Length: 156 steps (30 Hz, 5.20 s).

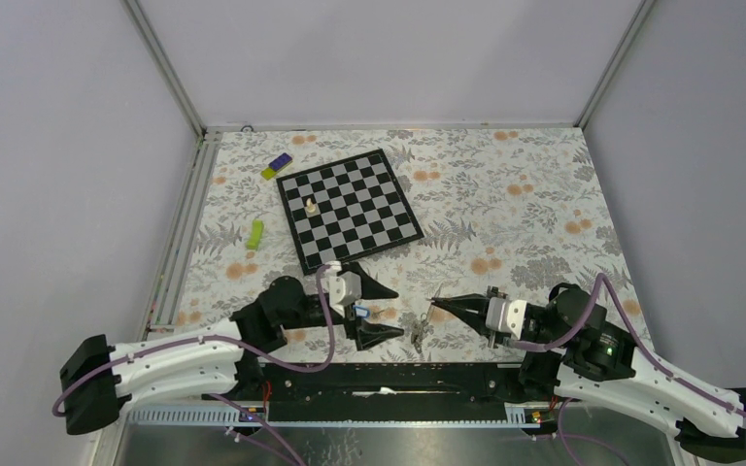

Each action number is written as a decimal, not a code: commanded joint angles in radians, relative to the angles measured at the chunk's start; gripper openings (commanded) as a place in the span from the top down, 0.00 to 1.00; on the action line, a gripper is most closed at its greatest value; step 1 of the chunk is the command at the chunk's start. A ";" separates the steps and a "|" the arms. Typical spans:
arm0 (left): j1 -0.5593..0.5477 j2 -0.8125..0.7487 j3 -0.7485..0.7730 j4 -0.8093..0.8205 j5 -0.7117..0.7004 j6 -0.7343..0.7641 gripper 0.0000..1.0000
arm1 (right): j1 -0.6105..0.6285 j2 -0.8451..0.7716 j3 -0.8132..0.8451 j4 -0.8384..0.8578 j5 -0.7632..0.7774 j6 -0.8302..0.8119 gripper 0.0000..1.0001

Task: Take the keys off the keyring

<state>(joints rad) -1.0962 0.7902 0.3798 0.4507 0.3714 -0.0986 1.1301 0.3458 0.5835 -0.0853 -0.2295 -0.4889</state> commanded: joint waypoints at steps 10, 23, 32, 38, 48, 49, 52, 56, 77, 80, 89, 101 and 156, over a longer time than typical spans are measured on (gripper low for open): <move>-0.002 0.153 0.044 0.253 0.162 -0.043 0.27 | -0.004 0.008 0.025 0.075 -0.057 -0.027 1.00; -0.005 0.233 0.039 0.357 0.190 -0.079 0.27 | -0.004 0.030 0.024 0.117 -0.063 -0.035 1.00; -0.007 0.299 0.044 0.437 0.235 -0.117 0.30 | -0.004 0.034 0.020 0.124 -0.064 -0.037 1.00; -0.007 0.330 0.054 0.460 0.249 -0.120 0.30 | -0.004 0.035 0.015 0.130 -0.063 -0.037 1.00; -0.007 0.338 0.056 0.438 0.254 -0.115 0.45 | -0.005 0.020 0.007 0.129 -0.055 -0.033 1.00; -0.007 0.338 0.058 0.431 0.254 -0.115 0.46 | -0.004 0.019 0.005 0.129 -0.053 -0.033 1.00; -0.007 0.337 0.062 0.414 0.258 -0.112 0.49 | -0.004 0.015 0.003 0.130 -0.049 -0.032 1.00; -0.007 0.335 0.064 0.410 0.264 -0.107 0.56 | -0.004 0.013 0.002 0.129 -0.046 -0.034 1.00; -0.007 0.382 0.109 0.367 0.292 -0.112 0.90 | -0.004 -0.016 -0.014 0.125 -0.028 -0.031 1.00; -0.008 0.375 0.123 0.309 0.275 -0.106 0.98 | -0.004 -0.021 -0.014 0.123 -0.023 -0.033 1.00; -0.006 0.244 0.160 0.028 0.142 -0.037 1.00 | -0.003 -0.045 -0.014 0.103 0.027 -0.047 1.00; -0.007 0.030 0.313 -0.433 -0.005 0.111 1.00 | -0.004 -0.027 -0.053 0.124 0.083 -0.037 0.95; -0.016 0.107 0.869 -1.088 0.094 1.304 1.00 | -0.004 0.206 -0.105 0.593 0.038 0.420 0.53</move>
<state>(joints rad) -1.1072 0.9249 1.1984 -0.7387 0.4000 1.1469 1.1301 0.5327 0.4713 0.3939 -0.2276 -0.1314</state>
